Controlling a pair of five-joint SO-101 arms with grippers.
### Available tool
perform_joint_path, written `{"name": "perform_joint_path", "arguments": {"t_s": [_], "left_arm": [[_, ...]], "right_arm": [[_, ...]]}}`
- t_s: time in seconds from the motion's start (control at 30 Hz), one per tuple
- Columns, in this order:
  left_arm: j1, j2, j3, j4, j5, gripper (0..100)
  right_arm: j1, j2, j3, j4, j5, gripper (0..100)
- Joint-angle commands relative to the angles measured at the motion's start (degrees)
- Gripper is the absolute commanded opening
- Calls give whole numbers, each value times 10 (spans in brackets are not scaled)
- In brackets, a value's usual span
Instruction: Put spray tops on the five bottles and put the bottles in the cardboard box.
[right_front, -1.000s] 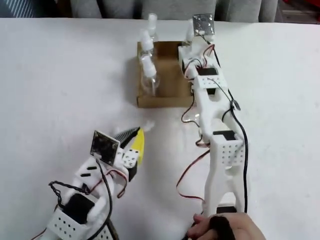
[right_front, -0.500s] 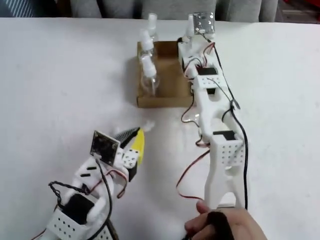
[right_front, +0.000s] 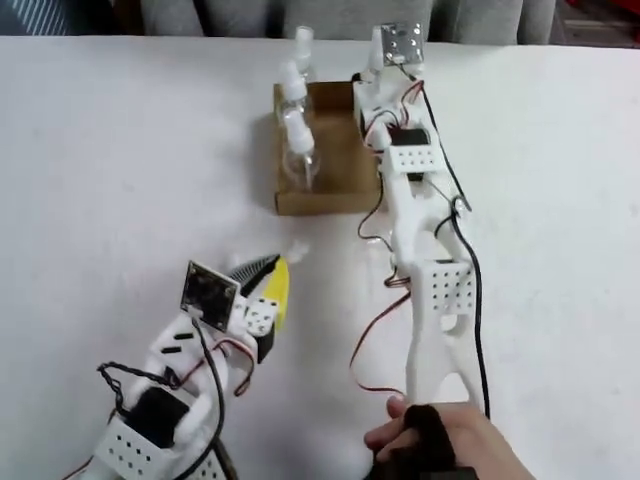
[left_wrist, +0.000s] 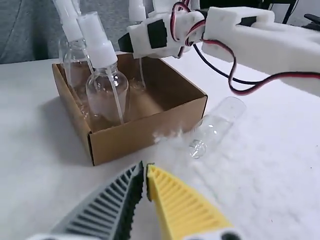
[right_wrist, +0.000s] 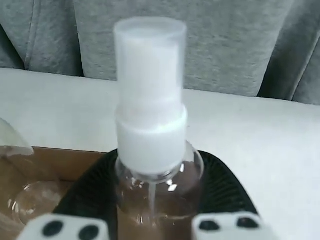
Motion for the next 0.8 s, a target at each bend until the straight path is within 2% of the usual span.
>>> {"name": "perform_joint_path", "arguments": {"t_s": [0.0, 0.27, 0.53, 0.77], "left_arm": [[-4, -3, 0, 0, -5, 20], [-4, -3, 0, 0, -5, 20], [-4, -3, 0, 0, -5, 20], [-4, -3, 0, 0, -5, 20]], "right_arm": [[-6, 13, -75, 31, 2, 15], [-2, 70, -144, 34, 6, 15], [-6, 58, -148, 74, 7, 15], [-6, 55, -148, 87, 4, 115]]}}
